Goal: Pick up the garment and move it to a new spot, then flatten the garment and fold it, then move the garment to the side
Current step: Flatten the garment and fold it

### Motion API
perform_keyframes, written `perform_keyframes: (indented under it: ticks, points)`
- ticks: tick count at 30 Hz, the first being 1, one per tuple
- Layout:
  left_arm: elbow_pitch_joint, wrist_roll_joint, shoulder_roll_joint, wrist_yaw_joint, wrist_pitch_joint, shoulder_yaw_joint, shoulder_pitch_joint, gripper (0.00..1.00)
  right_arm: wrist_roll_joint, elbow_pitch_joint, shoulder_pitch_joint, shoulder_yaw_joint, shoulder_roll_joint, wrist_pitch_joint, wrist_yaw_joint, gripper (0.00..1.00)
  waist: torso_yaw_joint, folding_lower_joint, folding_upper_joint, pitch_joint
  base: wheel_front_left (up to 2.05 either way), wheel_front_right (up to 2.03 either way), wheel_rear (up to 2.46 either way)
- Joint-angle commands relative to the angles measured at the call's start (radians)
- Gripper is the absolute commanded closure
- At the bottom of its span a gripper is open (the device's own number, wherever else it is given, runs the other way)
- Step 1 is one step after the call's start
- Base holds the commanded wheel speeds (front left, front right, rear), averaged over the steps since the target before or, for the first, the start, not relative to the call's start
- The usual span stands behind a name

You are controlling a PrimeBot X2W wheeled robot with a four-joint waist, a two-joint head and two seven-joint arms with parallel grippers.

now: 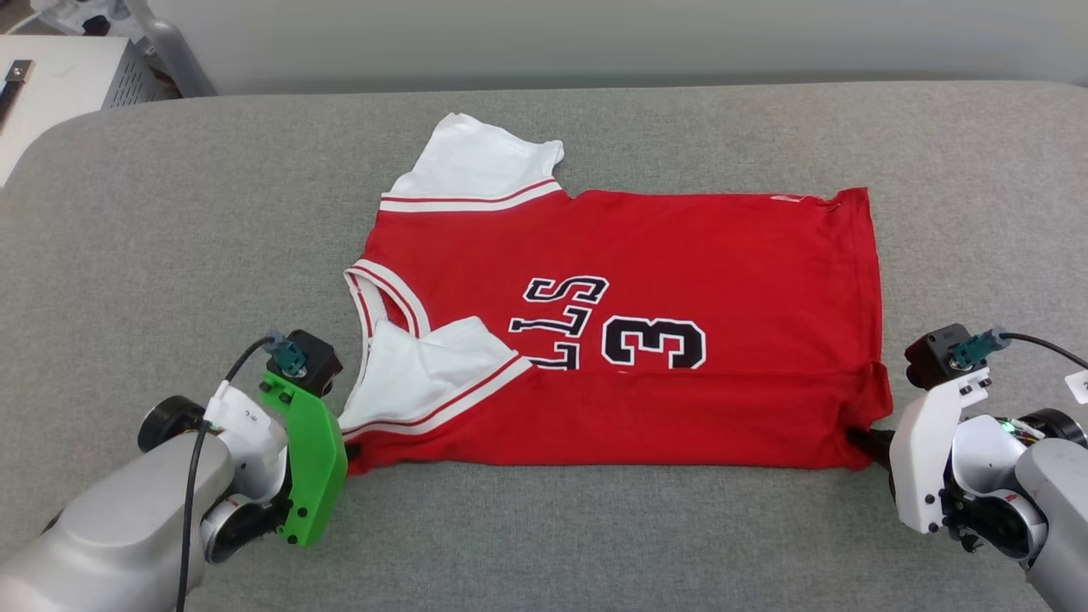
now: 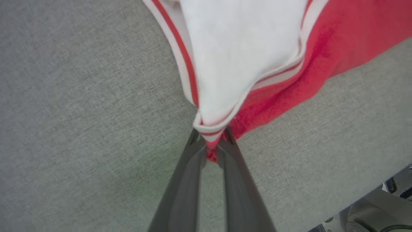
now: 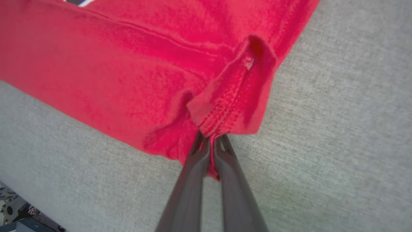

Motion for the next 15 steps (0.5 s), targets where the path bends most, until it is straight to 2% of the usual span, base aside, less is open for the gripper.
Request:
perform_keyframes:
  ticks: [1, 8, 9, 15]
  points:
    - [-0.002, -0.016, 0.013, 0.008, -0.010, 0.002, 0.023, 1.00, 0.013, -0.001, 0.027, 0.015, -0.002, -0.018, 0.000, 1.00, -0.006, 0.0000, 0.0000, -0.021, 0.00, 0.00, 0.00]
    - [-0.041, -0.052, 0.062, 0.025, -0.023, 0.012, 0.081, 1.00, 0.048, -0.072, 0.068, 0.001, -0.053, -0.097, 0.000, 1.00, -0.020, 0.0000, 0.0000, -0.081, 0.00, 0.00, 0.00]
    - [-0.075, -0.070, 0.085, 0.036, -0.024, 0.013, 0.110, 1.00, 0.062, -0.112, 0.099, -0.011, -0.077, -0.104, 0.000, 1.00, -0.022, 0.0000, 0.0000, -0.107, 0.00, 0.00, 0.00]
    - [-0.162, -0.105, 0.133, 0.068, -0.026, 0.014, 0.173, 1.00, 0.082, -0.196, 0.177, -0.044, -0.128, -0.091, 0.000, 1.00, -0.024, 0.0000, 0.0000, -0.135, 0.00, 0.00, 0.00]
